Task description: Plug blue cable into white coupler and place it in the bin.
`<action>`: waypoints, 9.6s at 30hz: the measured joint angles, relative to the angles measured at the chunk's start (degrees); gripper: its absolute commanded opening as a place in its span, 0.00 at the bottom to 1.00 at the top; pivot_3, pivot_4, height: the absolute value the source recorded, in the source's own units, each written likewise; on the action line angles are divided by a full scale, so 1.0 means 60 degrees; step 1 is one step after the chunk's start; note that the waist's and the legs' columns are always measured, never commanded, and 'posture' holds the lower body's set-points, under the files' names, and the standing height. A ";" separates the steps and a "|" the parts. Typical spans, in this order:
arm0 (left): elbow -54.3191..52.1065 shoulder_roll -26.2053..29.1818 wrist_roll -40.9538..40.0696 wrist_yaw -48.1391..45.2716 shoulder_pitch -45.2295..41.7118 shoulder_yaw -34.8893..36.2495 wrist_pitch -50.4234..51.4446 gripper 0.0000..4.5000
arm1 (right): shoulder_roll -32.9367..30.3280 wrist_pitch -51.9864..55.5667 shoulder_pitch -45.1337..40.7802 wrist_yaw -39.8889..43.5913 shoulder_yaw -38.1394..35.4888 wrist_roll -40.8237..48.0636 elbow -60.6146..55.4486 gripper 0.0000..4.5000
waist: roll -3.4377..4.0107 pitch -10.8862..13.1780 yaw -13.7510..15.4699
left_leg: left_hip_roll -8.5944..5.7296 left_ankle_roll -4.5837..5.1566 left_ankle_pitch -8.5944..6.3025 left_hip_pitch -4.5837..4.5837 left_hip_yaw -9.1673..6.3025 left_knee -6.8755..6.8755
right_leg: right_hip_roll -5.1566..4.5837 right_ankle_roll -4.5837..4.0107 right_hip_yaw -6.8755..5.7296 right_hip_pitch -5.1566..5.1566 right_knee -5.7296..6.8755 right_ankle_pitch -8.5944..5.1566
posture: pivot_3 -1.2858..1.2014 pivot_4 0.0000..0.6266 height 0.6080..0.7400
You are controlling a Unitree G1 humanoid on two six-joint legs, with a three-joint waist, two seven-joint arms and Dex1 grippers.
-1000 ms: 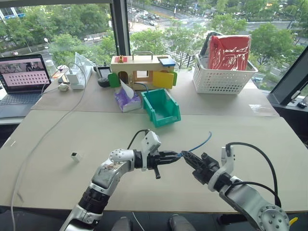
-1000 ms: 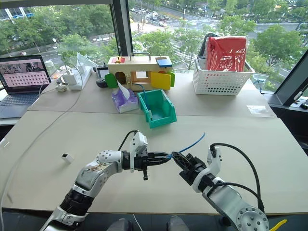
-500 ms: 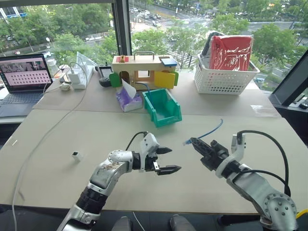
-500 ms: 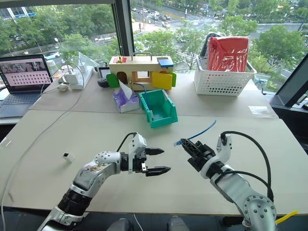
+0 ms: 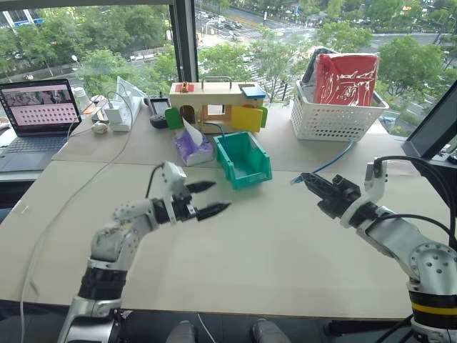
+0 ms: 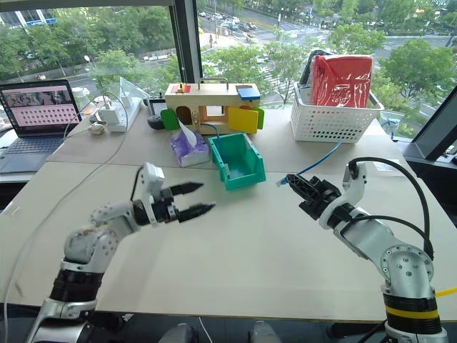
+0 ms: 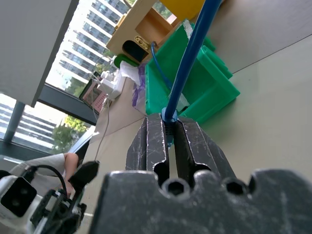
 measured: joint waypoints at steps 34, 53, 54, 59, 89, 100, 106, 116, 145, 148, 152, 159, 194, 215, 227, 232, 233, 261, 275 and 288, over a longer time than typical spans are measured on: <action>-0.0896 0.0292 0.0049 0.2633 0.6117 0.4644 -0.1498 0.98 | 0.1266 0.2767 -0.2413 0.2548 0.0719 -0.2834 0.2265 0.00 | -0.0021 0.0011 -0.0020 | 0.0013 -0.0001 0.0000 0.0006 0.0024 -0.0046 | -0.0016 -0.0015 -0.0014 -0.0019 -0.0006 0.0000 | 0.52 0.24 0.94; 0.0498 0.0061 0.0967 0.2745 0.6137 0.3533 -0.2741 0.74 | 0.1530 0.2949 -0.1814 0.1804 0.0004 -0.2807 0.1408 0.00 | -0.0016 0.0007 -0.0050 | 0.0013 -0.0001 0.0000 0.0020 0.0030 -0.0048 | -0.0016 -0.0015 -0.0008 -0.0011 0.0002 -0.0001 | 0.52 0.24 0.94; 0.0502 0.0065 0.1002 0.2766 0.6101 0.3474 -0.2742 0.65 | 0.1586 0.2949 -0.1811 0.1788 -0.0004 -0.2806 0.1403 0.00 | -0.0015 0.0007 -0.0045 | 0.0014 -0.0001 0.0000 0.0021 0.0029 -0.0048 | -0.0016 -0.0015 -0.0009 -0.0011 0.0003 -0.0001 | 0.52 0.24 0.94; 0.0602 0.0221 0.1491 0.2765 0.5682 0.2861 -0.2844 0.20 | 0.1703 0.2951 -0.1790 0.1660 -0.0012 -0.2742 0.1268 0.00 | -0.0011 0.0005 0.0010 | 0.0010 -0.0001 0.0000 0.0020 0.0029 -0.0046 | -0.0019 -0.0014 -0.0010 -0.0008 0.0006 -0.0001 | 0.52 0.24 0.94; 0.0908 -0.0441 0.3443 -0.0707 0.1142 -0.4013 -0.1741 0.15 | 0.3727 0.1558 0.2265 -0.0866 0.0674 -0.3234 -0.2851 0.00 | -0.0002 -0.0003 -0.0181 | -0.0001 -0.0001 0.0001 0.0012 0.0004 -0.0053 | -0.0016 -0.0012 -0.0014 -0.0004 0.0008 -0.0007 | 0.52 0.24 0.94; 0.1125 -0.1232 0.3795 -0.0350 0.0370 -0.4471 -0.0284 0.15 | 0.4287 0.1020 0.2801 -0.1328 0.1162 -0.2705 -0.3177 0.00 | 0.0000 -0.0008 0.0006 | -0.0009 0.0003 0.0004 0.0025 0.0002 -0.0039 | -0.0020 0.0041 -0.0010 0.0020 0.0000 -0.0036 | 0.52 0.24 0.94; 0.0955 -0.1466 0.3923 -0.0010 0.0291 -0.4574 0.0197 0.15 | 0.4085 0.0995 0.2649 -0.1291 0.1179 -0.2481 -0.3043 0.00 | -0.0001 -0.0011 0.0028 | -0.0011 0.0004 0.0004 0.0029 0.0000 -0.0039 | -0.0022 0.0040 -0.0011 0.0027 -0.0002 -0.0034 | 0.52 0.24 0.94; 0.0673 -0.1496 0.3921 0.0225 0.0300 -0.4650 0.0618 0.15 | 0.4072 0.0851 0.2153 -0.1061 0.1230 -0.2741 -0.2071 0.00 | -0.0001 -0.0012 0.0040 | -0.0012 0.0004 0.0004 0.0026 -0.0004 -0.0040 | -0.0022 0.0033 -0.0013 0.0027 -0.0004 -0.0030 | 0.52 0.24 0.94; -0.0343 -0.1776 0.3707 0.1490 0.0841 -0.4391 0.1824 0.15 | 0.3670 0.1144 0.1853 -0.1227 0.1691 -0.3151 -0.1740 0.00 | -0.0001 -0.0046 -0.0002 | -0.0012 0.0004 0.0004 0.0038 -0.0005 -0.0040 | -0.0021 0.0039 -0.0012 0.0034 -0.0002 -0.0034 | 0.52 0.24 0.94; -0.0382 -0.1775 0.3703 0.1500 0.0838 -0.4388 0.1910 0.15 | 0.3599 0.1171 0.1812 -0.1119 0.1740 -0.3348 -0.1714 0.00 | -0.0001 -0.0046 -0.0007 | -0.0012 0.0004 0.0004 0.0038 -0.0005 -0.0040 | -0.0021 0.0039 -0.0012 0.0033 -0.0003 -0.0034 | 0.52 0.24 0.94; -0.0466 -0.1875 0.3415 0.1569 0.0694 -0.4184 0.2702 0.15 | 0.3460 0.1260 0.1609 -0.1080 0.1898 -0.3770 -0.1780 0.00 | -0.0002 -0.0047 -0.0020 | -0.0011 0.0004 0.0004 0.0039 -0.0005 -0.0041 | -0.0020 0.0051 -0.0013 0.0032 -0.0002 -0.0041 | 0.52 0.24 0.94; -0.0625 -0.1837 0.3182 0.1615 0.0529 -0.4122 0.3406 0.15 | 0.3426 0.1440 0.1527 -0.1035 0.2005 -0.4259 -0.2004 0.00 | -0.0002 -0.0048 -0.0023 | -0.0011 0.0004 0.0004 0.0038 -0.0006 -0.0043 | -0.0020 0.0051 -0.0014 0.0030 -0.0003 -0.0043 | 0.52 0.24 0.94; -0.1238 -0.1185 0.2970 0.1878 -0.0209 -0.5035 0.4592 0.15 | 0.2827 0.2687 0.1160 -0.0668 0.2233 -0.5235 -0.2733 0.00 | -0.0006 -0.0059 -0.0034 | -0.0010 0.0004 0.0004 0.0044 -0.0007 -0.0056 | -0.0017 0.0048 -0.0013 0.0029 -0.0007 -0.0052 | 0.52 0.24 0.94; -0.1262 -0.1005 0.2747 0.1671 -0.0571 -0.5268 0.5203 0.15 | 0.2749 0.3151 0.0862 -0.0646 0.2882 -0.6761 -0.3507 0.00 | -0.0010 -0.0069 -0.0055 | -0.0007 0.0004 0.0004 0.0047 -0.0008 -0.0059 | -0.0014 0.0047 -0.0014 0.0027 -0.0007 -0.0055 | 0.52 0.24 0.94; -0.1132 -0.1116 0.2602 0.1744 -0.0744 -0.5222 0.5565 0.15 | 0.2771 0.3485 0.0678 -0.0422 0.3161 -0.7729 -0.3788 0.00 | -0.0006 -0.0093 -0.0037 | -0.0009 0.0004 0.0004 0.0047 -0.0007 -0.0059 | -0.0014 0.0047 -0.0014 0.0028 -0.0009 -0.0055 | 0.52 0.24 0.94; -0.1136 -0.1115 0.2603 0.1759 -0.0750 -0.5242 0.5575 0.15 | 0.2773 0.3773 0.0483 -0.0245 0.3446 -0.8185 -0.3883 0.00 | -0.0009 -0.0095 -0.0036 | -0.0008 0.0004 0.0004 0.0047 -0.0007 -0.0059 | -0.0014 0.0047 -0.0015 0.0028 -0.0010 -0.0056 | 0.52 0.24 0.94; -0.1138 -0.1113 0.2604 0.1761 -0.0750 -0.5250 0.5574 0.15 | 0.2774 0.3797 0.0476 -0.0173 0.3487 -0.8288 -0.3901 0.00 | -0.0009 -0.0095 -0.0036 | -0.0008 0.0004 0.0004 0.0047 -0.0007 -0.0059 | -0.0014 0.0047 -0.0014 0.0028 -0.0010 -0.0056 | 0.52 0.24 0.94; -0.1695 -0.1127 0.2612 0.2355 -0.0164 -0.5387 0.5751 0.15 | 0.3090 0.4283 0.0925 0.2289 0.2595 -0.8656 -0.3177 0.00 | -0.0043 -0.0302 -0.0057 | -0.0003 -0.0003 -0.0024 0.0220 -0.0009 -0.0118 | -0.0015 -0.0050 -0.0023 0.0182 -0.0046 -0.0166 | 0.52 0.24 0.94; -0.1811 -0.0565 0.2560 0.2139 -0.0141 -0.5469 0.5552 0.38 | 0.3680 0.4457 0.0786 0.2885 0.1959 -0.8613 -0.2772 0.00 | -0.0059 -0.0321 -0.0225 | -0.0004 -0.0005 -0.0024 0.0260 -0.0011 -0.0187 | -0.0011 -0.0060 -0.0018 0.0181 -0.0034 -0.0182 | 0.52 0.24 0.94; -0.1831 -0.0099 0.1870 0.1171 0.0200 -0.5190 0.4617 1.00 | 0.3745 0.5510 -0.0615 0.1818 -0.0799 -0.7125 -0.2822 0.00 | -0.0017 -0.0224 -0.0279 | -0.0017 -0.0004 -0.0022 0.0207 -0.0026 -0.0193 | -0.0010 -0.0020 -0.0011 0.0138 -0.0037 -0.0159 | 0.52 0.24 0.94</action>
